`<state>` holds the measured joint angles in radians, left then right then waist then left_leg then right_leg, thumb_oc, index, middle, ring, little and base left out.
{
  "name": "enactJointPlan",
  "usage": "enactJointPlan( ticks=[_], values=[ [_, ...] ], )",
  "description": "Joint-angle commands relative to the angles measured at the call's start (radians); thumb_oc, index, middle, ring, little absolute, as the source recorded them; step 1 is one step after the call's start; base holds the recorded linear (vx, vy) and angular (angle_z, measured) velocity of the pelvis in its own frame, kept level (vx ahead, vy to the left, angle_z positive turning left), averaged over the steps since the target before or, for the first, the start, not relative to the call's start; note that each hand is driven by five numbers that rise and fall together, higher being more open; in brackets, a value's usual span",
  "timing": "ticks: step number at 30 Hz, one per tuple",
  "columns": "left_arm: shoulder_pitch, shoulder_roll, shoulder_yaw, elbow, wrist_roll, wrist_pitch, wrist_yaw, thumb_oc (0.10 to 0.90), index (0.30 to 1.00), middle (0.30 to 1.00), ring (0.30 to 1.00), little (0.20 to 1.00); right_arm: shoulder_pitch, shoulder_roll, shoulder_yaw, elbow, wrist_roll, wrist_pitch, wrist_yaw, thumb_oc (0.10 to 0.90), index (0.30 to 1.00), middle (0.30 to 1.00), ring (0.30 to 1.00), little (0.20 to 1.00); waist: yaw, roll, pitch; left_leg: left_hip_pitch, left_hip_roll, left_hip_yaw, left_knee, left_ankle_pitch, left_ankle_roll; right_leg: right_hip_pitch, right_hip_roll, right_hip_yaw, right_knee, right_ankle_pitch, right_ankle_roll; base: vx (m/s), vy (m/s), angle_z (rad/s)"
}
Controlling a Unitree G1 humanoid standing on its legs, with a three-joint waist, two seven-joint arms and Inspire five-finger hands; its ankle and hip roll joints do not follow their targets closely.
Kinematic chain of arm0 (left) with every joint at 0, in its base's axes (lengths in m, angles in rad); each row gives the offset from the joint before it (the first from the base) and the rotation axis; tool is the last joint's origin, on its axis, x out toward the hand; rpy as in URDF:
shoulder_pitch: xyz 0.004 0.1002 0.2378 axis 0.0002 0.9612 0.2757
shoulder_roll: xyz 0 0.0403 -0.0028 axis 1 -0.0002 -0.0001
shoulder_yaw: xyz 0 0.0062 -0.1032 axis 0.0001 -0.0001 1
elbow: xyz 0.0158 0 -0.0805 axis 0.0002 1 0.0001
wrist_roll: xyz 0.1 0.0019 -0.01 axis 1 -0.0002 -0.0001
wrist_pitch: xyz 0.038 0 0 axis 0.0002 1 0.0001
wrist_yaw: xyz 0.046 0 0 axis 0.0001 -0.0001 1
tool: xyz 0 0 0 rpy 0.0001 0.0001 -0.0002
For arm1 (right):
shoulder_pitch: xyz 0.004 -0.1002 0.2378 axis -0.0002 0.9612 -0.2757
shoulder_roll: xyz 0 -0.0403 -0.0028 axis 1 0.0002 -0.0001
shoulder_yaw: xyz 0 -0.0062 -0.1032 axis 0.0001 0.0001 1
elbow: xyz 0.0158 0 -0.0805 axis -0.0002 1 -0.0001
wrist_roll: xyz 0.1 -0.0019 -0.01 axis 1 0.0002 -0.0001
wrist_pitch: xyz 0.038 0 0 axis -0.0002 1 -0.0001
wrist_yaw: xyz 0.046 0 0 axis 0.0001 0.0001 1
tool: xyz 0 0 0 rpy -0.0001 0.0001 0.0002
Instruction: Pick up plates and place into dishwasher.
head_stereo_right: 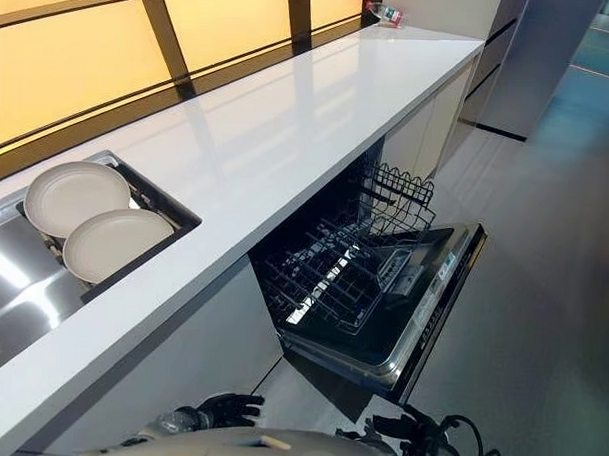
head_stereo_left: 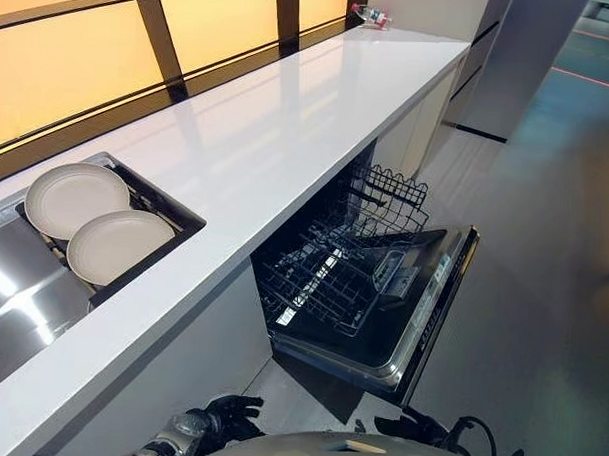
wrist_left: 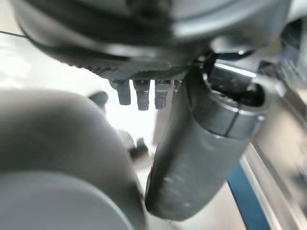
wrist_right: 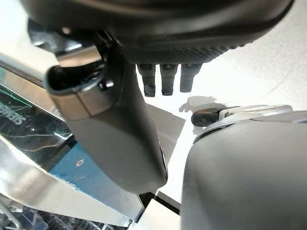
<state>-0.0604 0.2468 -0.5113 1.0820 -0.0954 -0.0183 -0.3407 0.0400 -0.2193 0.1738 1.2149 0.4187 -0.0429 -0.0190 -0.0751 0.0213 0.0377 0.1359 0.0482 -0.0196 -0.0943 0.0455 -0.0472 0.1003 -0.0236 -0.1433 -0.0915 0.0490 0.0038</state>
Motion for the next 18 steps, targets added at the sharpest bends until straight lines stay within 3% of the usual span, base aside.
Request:
enactJointPlan(
  ticks=[1, 4, 9, 14, 18],
  values=[
    [-0.13, 0.035, -0.023, -0.176, -0.012, 0.046, -0.138, 0.8, 0.9, 0.9, 0.9, 0.9, -0.069, 0.01, 0.027, -0.044, -0.032, 0.01, -0.016, 0.8, 0.9, 0.9, 0.9, 0.9, -0.008, 0.002, 0.053, -0.004, -0.084, 0.067, 0.007, -0.057, 0.054, 0.023, -0.02, 0.034, 0.025, -0.013, 0.089, -0.02, 0.036, -0.05],
    [-0.145, 0.093, -0.014, -0.379, -0.187, 0.15, -0.258, 0.8, 0.9, 0.9, 0.9, 0.9, -0.062, -0.004, 0.032, -0.073, -0.027, 0.03, -0.02, 0.8, 0.9, 0.9, 0.9, 0.9, -0.006, 0.015, 0.055, -0.006, -0.086, 0.062, 0.007, -0.053, 0.056, 0.022, -0.02, 0.035, 0.024, -0.012, 0.089, -0.01, 0.025, -0.05],
    [-0.192, 0.149, 0.057, -0.832, -0.517, 0.436, -0.369, 0.8, 0.9, 0.9, 0.9, 0.9, -0.036, 0.004, 0.024, -0.063, -0.006, 0.007, -0.046, 0.8, 0.9, 0.9, 0.9, 0.9, 0.015, 0.028, 0.049, -0.019, -0.09, 0.041, 0.007, -0.046, 0.058, 0.018, -0.026, 0.027, 0.02, -0.007, 0.089, -0.01, 0.0, 0.0],
    [-0.222, 0.138, 0.042, -1.048, -0.705, 0.577, -0.413, 0.8, 0.9, 0.9, 0.9, 0.9, -0.038, 0.011, 0.027, -0.023, 0.022, -0.01, -0.042, 0.8, 0.9, 0.9, 0.9, 0.9, 0.027, 0.031, 0.042, -0.024, -0.091, 0.028, 0.007, -0.046, 0.06, 0.019, -0.031, 0.018, 0.017, -0.005, 0.088, -0.01, -0.014, 0.1],
    [-0.265, 0.12, 0.034, -1.177, -0.955, 0.666, -0.317, 0.8, 0.9, 0.9, 0.9, 0.9, -0.036, 0.011, 0.042, -0.007, 0.045, -0.023, -0.041, 0.8, 0.9, 0.9, 0.9, 0.9, 0.03, 0.029, 0.034, -0.021, -0.092, 0.02, 0.007, -0.051, 0.06, 0.026, -0.034, 0.016, 0.011, -0.006, 0.087, 0.0, -0.023, 0.03]
  ],
)
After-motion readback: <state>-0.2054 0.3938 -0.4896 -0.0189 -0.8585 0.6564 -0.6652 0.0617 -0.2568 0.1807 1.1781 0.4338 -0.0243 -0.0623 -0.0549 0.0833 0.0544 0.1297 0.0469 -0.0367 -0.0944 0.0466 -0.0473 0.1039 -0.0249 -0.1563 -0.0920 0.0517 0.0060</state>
